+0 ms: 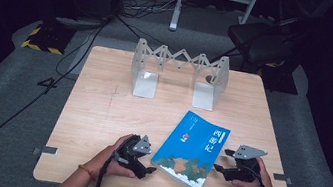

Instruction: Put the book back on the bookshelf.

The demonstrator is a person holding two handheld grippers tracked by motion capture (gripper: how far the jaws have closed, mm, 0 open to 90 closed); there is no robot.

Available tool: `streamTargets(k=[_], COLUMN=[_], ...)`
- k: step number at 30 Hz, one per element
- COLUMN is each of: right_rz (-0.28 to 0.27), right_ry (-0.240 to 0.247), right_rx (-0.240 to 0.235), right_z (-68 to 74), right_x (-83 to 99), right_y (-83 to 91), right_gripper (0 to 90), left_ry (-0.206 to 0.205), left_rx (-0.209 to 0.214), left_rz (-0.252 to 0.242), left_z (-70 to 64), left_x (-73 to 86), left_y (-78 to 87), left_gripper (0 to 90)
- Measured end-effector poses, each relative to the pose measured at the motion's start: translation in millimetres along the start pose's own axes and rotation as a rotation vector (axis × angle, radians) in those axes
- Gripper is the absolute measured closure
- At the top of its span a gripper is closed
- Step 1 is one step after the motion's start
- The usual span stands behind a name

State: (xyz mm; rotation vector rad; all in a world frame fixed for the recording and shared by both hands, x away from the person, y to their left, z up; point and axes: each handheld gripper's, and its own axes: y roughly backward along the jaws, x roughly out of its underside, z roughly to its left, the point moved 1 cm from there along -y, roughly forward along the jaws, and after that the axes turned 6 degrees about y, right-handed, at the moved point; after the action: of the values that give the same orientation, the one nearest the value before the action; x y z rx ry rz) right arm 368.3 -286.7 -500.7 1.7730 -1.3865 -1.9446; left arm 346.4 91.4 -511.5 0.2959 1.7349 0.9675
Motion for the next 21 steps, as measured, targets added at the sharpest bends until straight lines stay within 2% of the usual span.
streamTargets(k=[6,11,13,16,18,21], right_rz=[0.004,0.0,0.0,-0.003,-0.019,-0.031], right_ry=[0.007,0.023,0.034,0.034,0.029,0.031], right_rx=[-0.015,0.002,0.009,0.01,0.009,0.016], right_z=[2.3,3.7,4.0,4.2,3.6,3.4], right_x=[-1.2,-4.1,-6.0,-7.3,-8.8,-12.9], right_y=[-0.5,1.6,2.9,4.0,5.5,7.5], right_gripper=[26.5,26.5,26.5,26.5,26.5,26.5], left_ry=[0.0,0.001,0.021,0.04,0.013,-0.016], left_rx=[0.0,-0.006,-0.043,-0.038,-0.036,-0.027], left_rz=[0.0,0.001,0.04,0.035,0.04,0.013], left_z=[0.0,-0.2,0.4,0.1,-4.1,-16.4], left_x=[0.0,0.0,-1.3,-0.1,-1.5,-10.3], left_y=[0.0,0.4,6.1,9.0,12.1,17.5], left_gripper=[13.3,14.0,15.5,18.8,18.7,18.9])
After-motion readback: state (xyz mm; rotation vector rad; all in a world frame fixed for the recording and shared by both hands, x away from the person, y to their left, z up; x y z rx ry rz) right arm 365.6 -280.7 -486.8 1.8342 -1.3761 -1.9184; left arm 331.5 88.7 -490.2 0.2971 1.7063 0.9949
